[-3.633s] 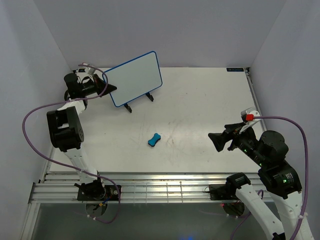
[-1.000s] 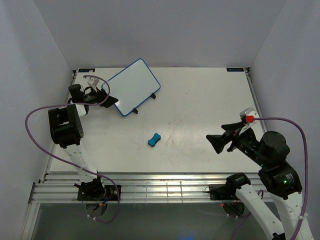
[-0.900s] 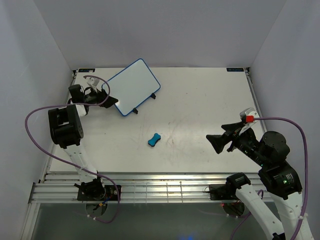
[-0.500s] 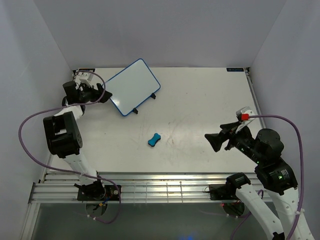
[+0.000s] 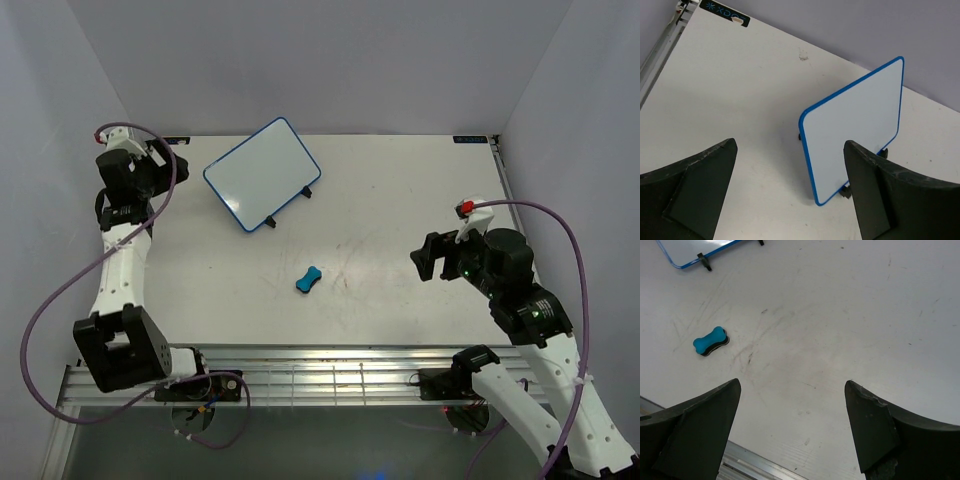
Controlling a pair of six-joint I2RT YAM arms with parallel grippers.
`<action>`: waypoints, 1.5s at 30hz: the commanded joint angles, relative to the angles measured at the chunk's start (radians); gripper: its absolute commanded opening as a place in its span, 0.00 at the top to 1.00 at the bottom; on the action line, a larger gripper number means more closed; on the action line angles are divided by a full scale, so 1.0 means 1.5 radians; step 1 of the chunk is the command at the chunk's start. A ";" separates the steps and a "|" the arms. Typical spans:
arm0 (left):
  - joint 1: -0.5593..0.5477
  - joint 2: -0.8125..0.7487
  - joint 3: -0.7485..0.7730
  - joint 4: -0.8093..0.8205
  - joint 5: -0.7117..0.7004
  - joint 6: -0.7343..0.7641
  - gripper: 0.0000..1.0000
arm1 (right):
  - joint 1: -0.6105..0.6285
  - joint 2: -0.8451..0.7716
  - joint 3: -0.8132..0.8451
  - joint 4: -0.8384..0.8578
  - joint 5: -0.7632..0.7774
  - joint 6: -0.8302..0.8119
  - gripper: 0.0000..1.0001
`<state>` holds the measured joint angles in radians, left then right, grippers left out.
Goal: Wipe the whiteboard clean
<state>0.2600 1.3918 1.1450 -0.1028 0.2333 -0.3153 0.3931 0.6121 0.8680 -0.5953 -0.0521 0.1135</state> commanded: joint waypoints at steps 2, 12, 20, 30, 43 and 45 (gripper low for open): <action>-0.051 -0.137 -0.002 -0.163 -0.069 -0.027 0.02 | 0.002 0.020 0.036 0.002 0.112 0.001 0.10; -0.135 -0.417 -0.119 -0.289 -0.169 0.070 0.02 | 0.003 -0.001 0.052 -0.014 0.234 0.026 0.10; -0.142 -0.584 -0.197 -0.333 -0.078 0.086 0.02 | 0.003 -0.045 0.045 -0.035 0.246 0.012 0.10; -0.191 -0.661 -0.182 -0.382 -0.119 0.098 0.02 | 0.003 -0.108 0.015 -0.047 0.258 -0.007 0.10; -0.212 -0.657 -0.191 -0.369 -0.093 0.108 0.02 | 0.003 -0.115 -0.013 -0.011 0.250 -0.008 0.10; -0.213 -0.661 -0.192 -0.369 -0.092 0.109 0.02 | 0.003 -0.119 -0.026 -0.001 0.232 -0.003 0.10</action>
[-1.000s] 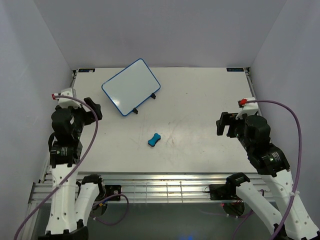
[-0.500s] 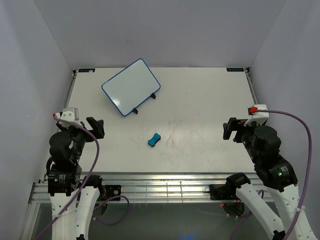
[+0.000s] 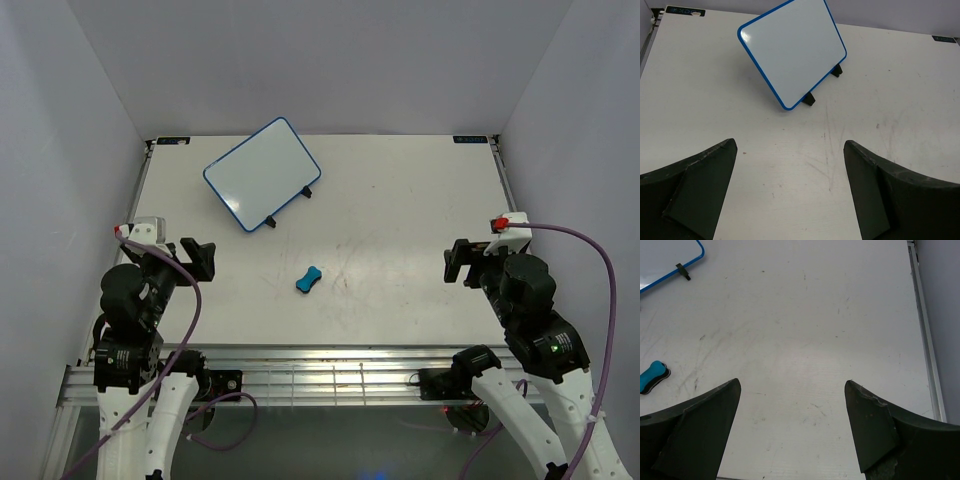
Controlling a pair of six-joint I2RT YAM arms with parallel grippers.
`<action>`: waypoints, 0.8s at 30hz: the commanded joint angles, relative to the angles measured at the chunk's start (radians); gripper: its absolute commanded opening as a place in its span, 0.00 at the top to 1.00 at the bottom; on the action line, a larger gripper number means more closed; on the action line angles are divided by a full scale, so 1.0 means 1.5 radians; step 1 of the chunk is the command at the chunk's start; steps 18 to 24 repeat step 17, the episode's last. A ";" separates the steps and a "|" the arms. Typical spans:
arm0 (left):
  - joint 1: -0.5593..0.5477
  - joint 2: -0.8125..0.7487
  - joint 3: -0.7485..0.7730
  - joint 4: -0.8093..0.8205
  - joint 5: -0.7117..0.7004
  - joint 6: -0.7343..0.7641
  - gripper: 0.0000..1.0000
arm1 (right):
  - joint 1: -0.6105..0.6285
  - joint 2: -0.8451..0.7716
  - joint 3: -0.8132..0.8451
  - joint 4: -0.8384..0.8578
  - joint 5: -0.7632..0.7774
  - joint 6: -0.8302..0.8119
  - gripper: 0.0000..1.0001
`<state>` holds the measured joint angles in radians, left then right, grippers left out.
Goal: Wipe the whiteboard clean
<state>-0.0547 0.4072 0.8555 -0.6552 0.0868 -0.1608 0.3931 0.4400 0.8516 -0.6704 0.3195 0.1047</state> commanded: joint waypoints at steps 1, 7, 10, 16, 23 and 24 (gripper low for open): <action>-0.003 -0.007 0.000 0.000 0.006 0.006 0.02 | 0.003 -0.004 -0.018 0.055 -0.019 0.005 0.10; -0.005 -0.012 0.006 -0.004 0.009 0.008 0.02 | 0.003 0.004 -0.017 0.053 -0.020 0.008 0.10; -0.004 -0.011 0.009 -0.008 0.003 0.005 0.02 | 0.003 0.001 -0.017 0.051 -0.016 0.006 0.10; -0.005 -0.011 0.009 -0.008 0.002 0.006 0.02 | 0.003 0.006 -0.019 0.043 -0.014 0.006 0.10; -0.004 -0.012 0.009 -0.008 0.001 0.006 0.02 | 0.003 0.007 -0.018 0.042 -0.012 0.006 0.10; -0.004 -0.012 0.009 -0.008 0.001 0.006 0.02 | 0.003 0.007 -0.018 0.042 -0.012 0.006 0.10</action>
